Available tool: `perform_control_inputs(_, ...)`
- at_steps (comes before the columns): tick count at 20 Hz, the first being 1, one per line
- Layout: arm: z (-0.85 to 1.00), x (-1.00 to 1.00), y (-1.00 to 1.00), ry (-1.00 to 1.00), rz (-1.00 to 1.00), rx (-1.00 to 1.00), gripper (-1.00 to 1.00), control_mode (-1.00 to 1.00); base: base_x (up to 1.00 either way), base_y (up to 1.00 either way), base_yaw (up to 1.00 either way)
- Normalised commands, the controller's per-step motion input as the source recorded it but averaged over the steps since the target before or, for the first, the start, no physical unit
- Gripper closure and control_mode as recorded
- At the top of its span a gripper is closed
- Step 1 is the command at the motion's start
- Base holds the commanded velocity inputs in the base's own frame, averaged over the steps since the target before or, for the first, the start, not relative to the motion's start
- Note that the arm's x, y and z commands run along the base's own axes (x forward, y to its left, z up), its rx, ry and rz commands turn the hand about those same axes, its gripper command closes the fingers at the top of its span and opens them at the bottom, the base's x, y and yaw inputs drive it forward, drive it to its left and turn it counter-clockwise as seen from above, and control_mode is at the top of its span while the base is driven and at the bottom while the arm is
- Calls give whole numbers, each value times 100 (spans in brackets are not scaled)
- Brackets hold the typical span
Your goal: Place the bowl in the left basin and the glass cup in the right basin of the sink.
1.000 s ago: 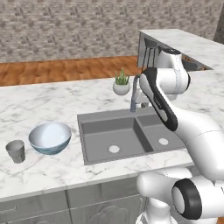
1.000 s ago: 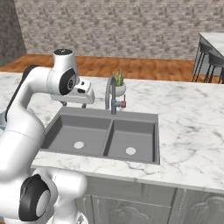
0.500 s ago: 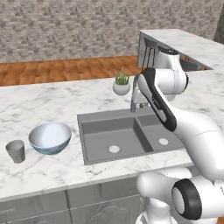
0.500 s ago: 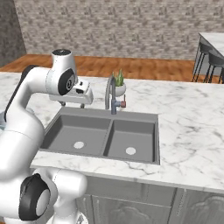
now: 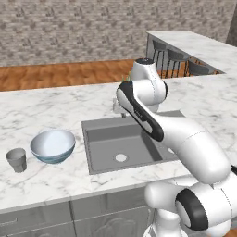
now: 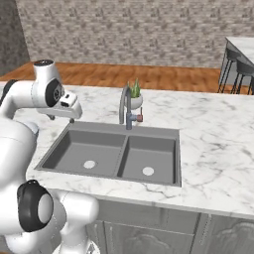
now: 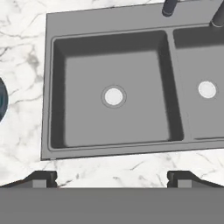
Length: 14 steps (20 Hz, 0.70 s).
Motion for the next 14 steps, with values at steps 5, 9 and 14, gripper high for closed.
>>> perform_control_inputs(5,-35,24,100,6,-7,-4,-100,-100,0,0,0)
perform_control_inputs(9,-32,30,87,7,-6,-1,-100,-100,0,0,0)
perform_control_inputs(14,-41,21,73,1,-6,0,-100,-100,0,0,0)
